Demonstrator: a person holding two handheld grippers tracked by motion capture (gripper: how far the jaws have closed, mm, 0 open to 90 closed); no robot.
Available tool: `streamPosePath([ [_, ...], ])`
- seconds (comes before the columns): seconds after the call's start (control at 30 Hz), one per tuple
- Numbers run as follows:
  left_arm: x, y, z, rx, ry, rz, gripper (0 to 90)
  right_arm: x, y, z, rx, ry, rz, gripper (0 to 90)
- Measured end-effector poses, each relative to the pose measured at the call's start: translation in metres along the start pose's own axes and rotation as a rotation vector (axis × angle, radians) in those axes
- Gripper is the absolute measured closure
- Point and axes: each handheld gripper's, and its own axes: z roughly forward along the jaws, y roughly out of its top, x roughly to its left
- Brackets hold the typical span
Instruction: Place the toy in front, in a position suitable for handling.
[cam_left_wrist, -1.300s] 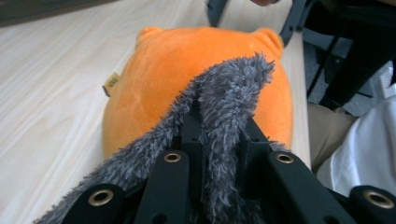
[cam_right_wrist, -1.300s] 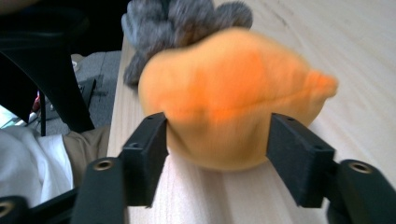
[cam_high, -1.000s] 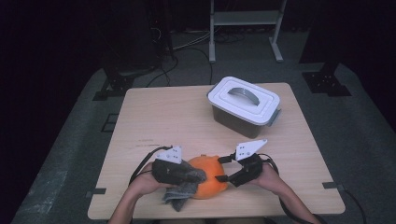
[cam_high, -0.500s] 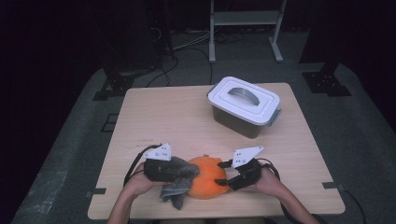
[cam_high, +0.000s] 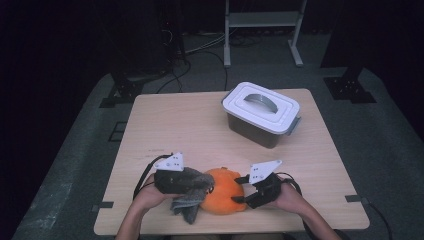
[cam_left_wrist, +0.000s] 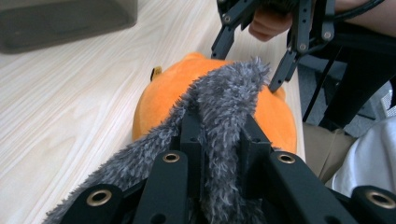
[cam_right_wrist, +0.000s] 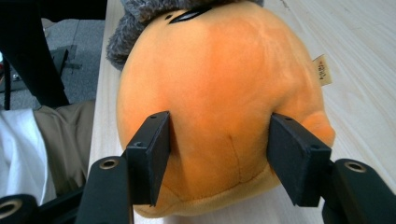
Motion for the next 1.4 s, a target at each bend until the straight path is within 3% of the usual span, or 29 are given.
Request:
streamPosePath([
  [0.1, 0.000, -0.002, 0.003, 0.006, 0.004, -0.014, 76.0, 0.001, 0.000, -0.001, 0.013, 0.020, 0.005, 39.5],
  [0.2, 0.004, -0.008, 0.005, 0.033, 0.021, -0.028, 76.0, 0.004, 0.001, -0.001, 0.020, 0.082, -0.002, 39.8],
  [0.3, 0.004, -0.009, 0.005, 0.033, 0.022, -0.030, 76.0, 0.004, 0.003, -0.001, 0.018, 0.085, -0.011, 39.0],
  [0.43, 0.003, -0.010, 0.005, 0.048, 0.026, -0.021, 76.0, -0.002, 0.007, -0.006, -0.015, 0.063, 0.009, 37.6],
  [0.53, 0.003, -0.011, 0.005, 0.047, 0.006, -0.026, 76.0, -0.008, 0.008, -0.009, -0.047, 0.043, 0.053, 34.5],
  [0.73, 0.003, -0.010, 0.005, 0.054, 0.000, -0.022, 75.7, -0.012, 0.004, -0.002, -0.050, 0.009, 0.084, 27.1],
  [0.9, 0.000, 0.001, 0.006, 0.049, 0.014, -0.004, 75.9, -0.010, 0.003, 0.003, -0.024, 0.004, 0.077, 34.4],
  [1.03, -0.003, 0.013, 0.005, -0.017, -0.028, -0.003, 75.9, -0.008, 0.005, 0.001, -0.020, -0.009, 0.064, 36.9],
  [1.13, -0.006, 0.018, 0.013, 0.035, -0.011, 0.029, 75.9, -0.006, 0.006, 0.001, -0.018, -0.010, 0.048, 37.0],
  [1.3, 0.002, 0.004, 0.010, 0.019, -0.027, -0.033, 76.3, -0.004, 0.003, 0.000, -0.018, -0.012, 0.023, 40.0],
  [1.4, 0.006, -0.009, 0.001, 0.026, -0.004, -0.064, 76.3, -0.003, 0.003, 0.000, -0.027, -0.005, 0.021, 40.3],
])
